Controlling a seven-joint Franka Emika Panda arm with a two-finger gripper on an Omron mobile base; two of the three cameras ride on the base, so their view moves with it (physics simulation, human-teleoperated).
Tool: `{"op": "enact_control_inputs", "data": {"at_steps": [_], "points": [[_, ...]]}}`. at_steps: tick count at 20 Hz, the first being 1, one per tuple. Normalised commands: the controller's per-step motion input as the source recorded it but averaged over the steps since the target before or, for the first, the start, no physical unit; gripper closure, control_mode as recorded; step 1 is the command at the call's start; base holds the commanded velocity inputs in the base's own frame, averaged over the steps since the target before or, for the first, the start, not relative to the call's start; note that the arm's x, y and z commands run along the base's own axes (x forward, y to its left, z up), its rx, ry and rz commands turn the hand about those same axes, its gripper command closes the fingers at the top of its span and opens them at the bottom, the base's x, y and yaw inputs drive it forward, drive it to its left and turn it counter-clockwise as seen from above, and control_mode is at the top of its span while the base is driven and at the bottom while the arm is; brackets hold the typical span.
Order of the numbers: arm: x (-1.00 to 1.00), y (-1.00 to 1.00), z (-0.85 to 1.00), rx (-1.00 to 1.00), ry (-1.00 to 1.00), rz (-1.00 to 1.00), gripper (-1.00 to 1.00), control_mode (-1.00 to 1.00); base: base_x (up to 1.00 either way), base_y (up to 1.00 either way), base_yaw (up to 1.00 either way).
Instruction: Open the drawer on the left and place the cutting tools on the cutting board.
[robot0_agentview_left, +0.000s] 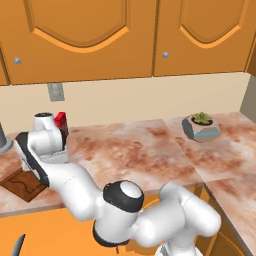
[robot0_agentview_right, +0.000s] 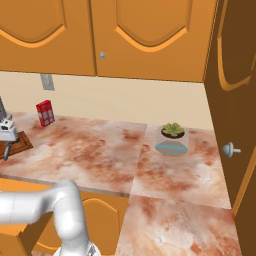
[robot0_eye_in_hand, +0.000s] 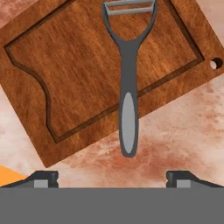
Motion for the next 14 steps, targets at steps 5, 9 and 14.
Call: {"op": "enact_control_inputs", "data": {"at_steps": [5, 9, 14], "points": [[-1.0, -0.24, 0.0, 0.01, -0.11, 0.0, -1.0, -1.0, 0.0, 0.0, 0.0], [-0.9, -0.18, -0.01, 0.02, -0.01, 0.0, -1.0, -1.0, 0.0, 0.0, 0.0], [-0.4, -0.02, -0.33, 0.0, 0.11, -0.02, -1.0, -1.0, 0.0, 0.0, 0.0]]}}
